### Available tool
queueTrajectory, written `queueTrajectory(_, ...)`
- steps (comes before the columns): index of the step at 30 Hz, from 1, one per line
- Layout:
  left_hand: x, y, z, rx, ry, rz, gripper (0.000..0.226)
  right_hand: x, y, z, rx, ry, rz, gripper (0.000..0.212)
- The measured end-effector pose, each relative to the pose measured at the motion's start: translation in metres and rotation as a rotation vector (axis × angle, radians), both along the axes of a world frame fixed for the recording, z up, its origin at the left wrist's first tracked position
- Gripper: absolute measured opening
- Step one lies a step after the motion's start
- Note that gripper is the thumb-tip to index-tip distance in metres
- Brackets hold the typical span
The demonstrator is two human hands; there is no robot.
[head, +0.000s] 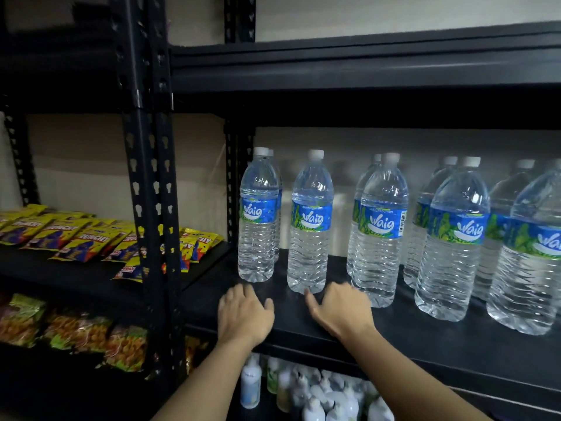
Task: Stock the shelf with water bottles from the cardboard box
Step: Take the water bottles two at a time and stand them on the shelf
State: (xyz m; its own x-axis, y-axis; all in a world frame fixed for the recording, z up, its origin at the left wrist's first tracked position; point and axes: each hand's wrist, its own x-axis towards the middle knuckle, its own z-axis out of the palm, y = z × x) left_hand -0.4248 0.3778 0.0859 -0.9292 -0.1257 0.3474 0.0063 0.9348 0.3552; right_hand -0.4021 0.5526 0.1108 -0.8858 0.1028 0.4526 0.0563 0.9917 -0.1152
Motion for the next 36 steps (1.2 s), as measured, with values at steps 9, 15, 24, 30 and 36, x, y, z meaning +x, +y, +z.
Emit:
queueTrajectory(9,0.091,-0.027,-0.005,0.258,-0.067,-0.306,0.043,0.07,0.008,-0.026,-0.155,-0.076,0.213,0.031)
queueTrajectory(15,0.18,0.006,-0.009,0.412,-0.17,-0.451,0.026,0.189,0.042,-0.03,-0.079,-0.256,0.196,0.054)
queueTrajectory(24,0.277,0.126,-0.011,0.466,-0.297,-0.804,0.01,0.369,0.151,0.011,-0.093,-0.369,-0.097,0.029)
queueTrajectory(30,0.339,0.218,-0.004,0.428,-0.335,-0.977,0.014,0.458,0.221,0.016,-0.183,-0.348,-0.29,0.026)
queueTrajectory(36,0.383,0.293,-0.044,0.194,-0.433,-1.031,0.022,0.511,0.287,-0.046,-0.408,-0.449,-0.377,0.032)
